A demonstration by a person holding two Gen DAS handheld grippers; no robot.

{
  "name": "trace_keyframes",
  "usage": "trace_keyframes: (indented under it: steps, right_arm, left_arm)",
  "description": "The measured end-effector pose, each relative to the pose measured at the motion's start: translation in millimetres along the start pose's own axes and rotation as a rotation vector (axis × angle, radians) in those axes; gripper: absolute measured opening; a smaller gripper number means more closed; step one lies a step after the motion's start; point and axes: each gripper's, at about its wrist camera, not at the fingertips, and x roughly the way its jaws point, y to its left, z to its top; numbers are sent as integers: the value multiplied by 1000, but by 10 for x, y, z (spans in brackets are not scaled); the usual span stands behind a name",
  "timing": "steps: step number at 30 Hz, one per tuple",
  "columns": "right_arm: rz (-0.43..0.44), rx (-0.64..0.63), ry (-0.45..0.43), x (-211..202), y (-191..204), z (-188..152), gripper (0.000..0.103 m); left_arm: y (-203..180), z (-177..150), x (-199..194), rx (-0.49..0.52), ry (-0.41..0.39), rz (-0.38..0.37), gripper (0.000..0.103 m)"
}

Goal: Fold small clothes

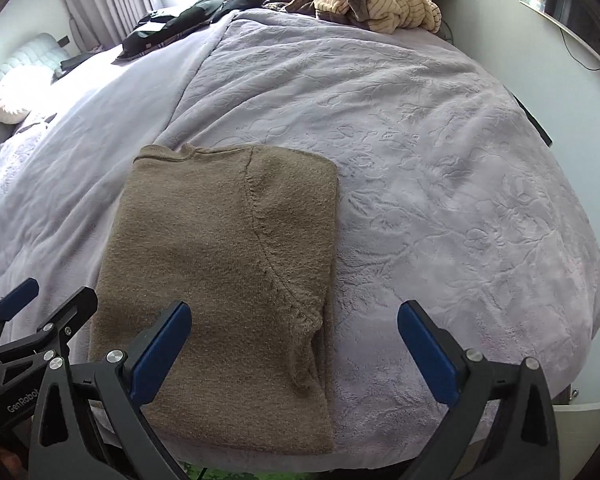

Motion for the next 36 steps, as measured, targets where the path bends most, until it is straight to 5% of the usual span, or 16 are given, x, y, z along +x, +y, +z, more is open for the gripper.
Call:
trace_keyframes:
  steps: [36]
  right_arm:
    - [-10,-12,-2,-14,42,-8,103]
  left_arm:
    - [25,10,-3,-16,9,-3,103]
